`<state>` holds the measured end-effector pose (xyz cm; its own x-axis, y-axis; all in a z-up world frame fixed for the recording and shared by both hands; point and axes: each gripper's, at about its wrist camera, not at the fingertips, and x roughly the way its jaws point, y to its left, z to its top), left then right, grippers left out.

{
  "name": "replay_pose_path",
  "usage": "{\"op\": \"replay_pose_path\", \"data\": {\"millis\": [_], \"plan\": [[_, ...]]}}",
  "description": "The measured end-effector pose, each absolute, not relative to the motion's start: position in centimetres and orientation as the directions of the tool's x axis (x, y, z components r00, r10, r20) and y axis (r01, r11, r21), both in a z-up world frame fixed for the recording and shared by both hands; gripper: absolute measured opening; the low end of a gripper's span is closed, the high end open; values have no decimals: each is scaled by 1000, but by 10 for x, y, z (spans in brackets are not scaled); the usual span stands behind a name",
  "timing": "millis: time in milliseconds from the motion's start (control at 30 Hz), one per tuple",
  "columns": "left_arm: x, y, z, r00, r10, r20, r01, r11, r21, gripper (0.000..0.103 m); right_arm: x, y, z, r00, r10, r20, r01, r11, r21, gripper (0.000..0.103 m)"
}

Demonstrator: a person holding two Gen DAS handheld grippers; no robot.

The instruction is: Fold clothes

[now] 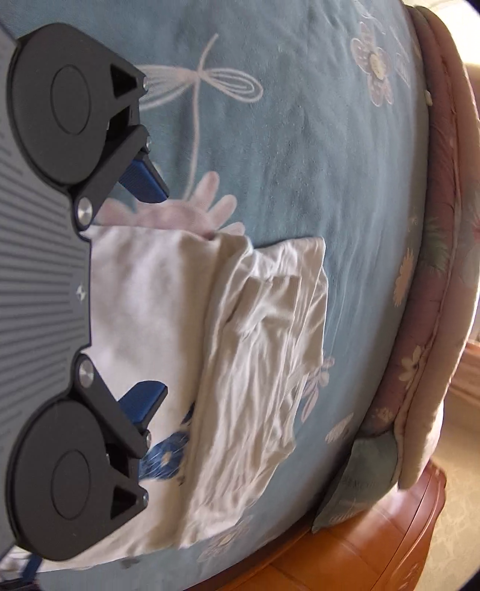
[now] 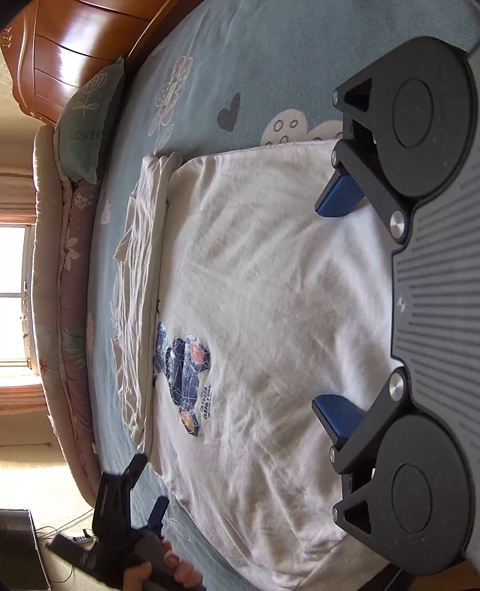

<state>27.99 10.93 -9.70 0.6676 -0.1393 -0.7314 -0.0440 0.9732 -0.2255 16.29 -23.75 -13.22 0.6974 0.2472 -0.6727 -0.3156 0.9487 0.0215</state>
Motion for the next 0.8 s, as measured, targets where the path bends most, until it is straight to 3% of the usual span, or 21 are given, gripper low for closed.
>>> {"op": "replay_pose_path", "data": {"millis": [200, 367, 500, 633, 800], "plan": [[223, 52, -92, 611, -304, -731, 221, 952, -211, 102, 147, -239, -125, 665, 203, -718, -287, 958, 5, 103], [193, 41, -105, 585, -278, -762, 223, 958, -178, 102, 138, -245, -114, 612, 206, -763, -282, 959, 32, 103], [170, 32, -116, 566, -251, -785, 218, 964, -151, 102, 127, -244, -107, 621, 239, -747, -330, 944, 28, 103], [160, 37, -120, 561, -187, -806, 172, 979, -108, 102, 129, -250, -116, 567, 327, -756, -345, 928, 142, 103], [155, 51, -119, 566, -162, -809, 125, 986, -110, 102, 120, -260, -110, 559, 252, -790, -328, 942, 69, 103]]}}
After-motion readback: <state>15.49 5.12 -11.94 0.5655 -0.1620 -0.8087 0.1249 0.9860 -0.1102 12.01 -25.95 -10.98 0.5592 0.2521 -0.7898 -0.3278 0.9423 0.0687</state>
